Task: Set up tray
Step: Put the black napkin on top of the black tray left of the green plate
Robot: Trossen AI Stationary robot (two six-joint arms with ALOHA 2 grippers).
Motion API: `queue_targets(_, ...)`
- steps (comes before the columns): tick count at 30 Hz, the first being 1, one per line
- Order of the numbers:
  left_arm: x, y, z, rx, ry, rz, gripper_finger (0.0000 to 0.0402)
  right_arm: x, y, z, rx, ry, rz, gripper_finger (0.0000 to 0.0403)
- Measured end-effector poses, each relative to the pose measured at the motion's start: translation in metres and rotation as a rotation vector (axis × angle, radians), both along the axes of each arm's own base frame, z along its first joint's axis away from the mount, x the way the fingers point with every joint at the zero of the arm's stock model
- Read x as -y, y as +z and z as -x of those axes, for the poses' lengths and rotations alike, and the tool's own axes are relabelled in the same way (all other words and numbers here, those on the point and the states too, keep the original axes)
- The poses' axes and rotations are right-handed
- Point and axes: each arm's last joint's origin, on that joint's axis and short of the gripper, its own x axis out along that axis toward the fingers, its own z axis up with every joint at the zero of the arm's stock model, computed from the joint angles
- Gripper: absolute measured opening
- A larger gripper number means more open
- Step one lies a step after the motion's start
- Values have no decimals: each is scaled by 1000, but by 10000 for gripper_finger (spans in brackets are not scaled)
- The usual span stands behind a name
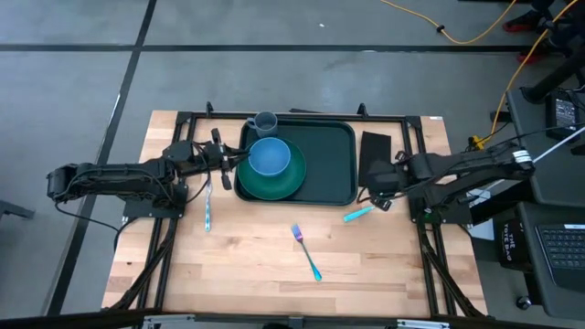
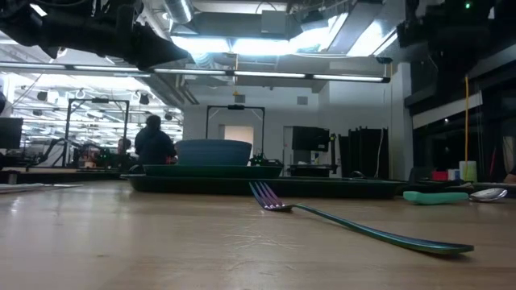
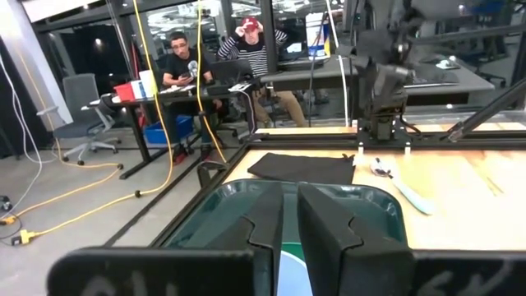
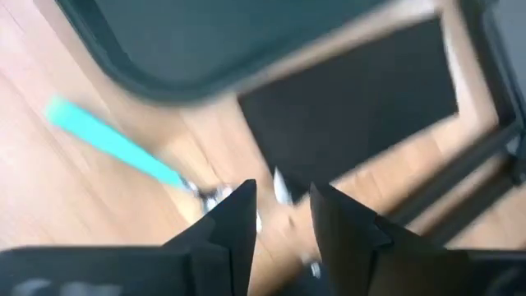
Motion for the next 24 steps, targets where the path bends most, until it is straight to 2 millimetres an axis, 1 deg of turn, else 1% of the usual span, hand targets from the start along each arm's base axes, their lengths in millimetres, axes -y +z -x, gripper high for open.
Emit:
queue_targets(3, 0, 0, 0, 0, 0, 0, 34, -2, -13, -10, -116, 15, 4, 122)
queue_targets(8, 0, 0, 0, 0, 0, 1, 35, -4, -33, -25, -263, 68, 20, 122)
queue_targets(10, 0, 0, 0, -1, 0, 1, 33, -3, -39, -28, -316, 37, 2, 122)
queue_targets(12, 0, 0, 0, -1, 0, 1, 32, 0, -44, -30, -354, -22, -55, 122)
queue_targets(15, 0, 0, 0, -1, 0, 0, 32, 4, -48, -32, -371, -76, -129, 122)
queue_targets(21, 0, 0, 0, -1, 0, 0, 32, 14, -49, -36, -335, -90, -131, 122)
queue_targets(24, 0, 0, 0, -1, 0, 0, 30, 19, -58, -36, -308, -108, -136, 122)
